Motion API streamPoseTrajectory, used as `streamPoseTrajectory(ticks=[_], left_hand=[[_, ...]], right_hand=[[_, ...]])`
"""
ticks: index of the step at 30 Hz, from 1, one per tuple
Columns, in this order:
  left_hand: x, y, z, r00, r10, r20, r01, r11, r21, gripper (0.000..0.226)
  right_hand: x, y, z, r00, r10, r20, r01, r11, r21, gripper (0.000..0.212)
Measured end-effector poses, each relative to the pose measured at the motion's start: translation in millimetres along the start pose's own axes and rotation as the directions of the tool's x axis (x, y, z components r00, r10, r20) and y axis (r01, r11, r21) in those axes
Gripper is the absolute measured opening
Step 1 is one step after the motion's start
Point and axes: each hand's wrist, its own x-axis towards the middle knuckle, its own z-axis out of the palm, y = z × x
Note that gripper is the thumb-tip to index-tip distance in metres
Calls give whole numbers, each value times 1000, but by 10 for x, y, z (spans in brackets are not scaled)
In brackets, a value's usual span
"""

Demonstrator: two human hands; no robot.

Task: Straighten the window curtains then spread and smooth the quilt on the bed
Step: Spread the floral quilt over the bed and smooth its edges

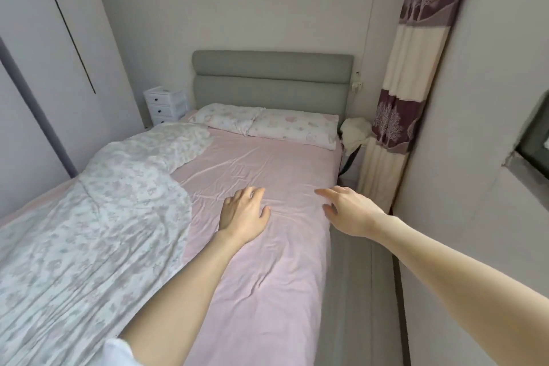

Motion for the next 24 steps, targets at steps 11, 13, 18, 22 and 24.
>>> streamPoseTrajectory(ticks=[11, 13, 18, 22, 24], left_hand=[[2068, 193, 455, 985, -173, -15, 173, 985, 21, 48], [2426, -13, 518, 964, -265, -14, 265, 964, 28, 48], [3441, -518, 809, 914, -404, -21, 405, 914, 30, 47], [4154, -901, 1024, 866, -499, -32, 500, 865, 37, 46], [4461, -1039, 1091, 840, -542, -26, 543, 839, 32, 46]], right_hand=[[2399, 1385, -210, 978, -161, 132, 153, 986, 72, 47], [2877, 1473, -149, 966, -216, 145, 203, 974, 96, 47], [4203, 1640, -53, 935, -306, 176, 290, 950, 113, 47], [5221, 1665, -86, 919, -344, 191, 320, 936, 148, 46], [5679, 1663, -84, 908, -372, 193, 341, 923, 176, 46]])
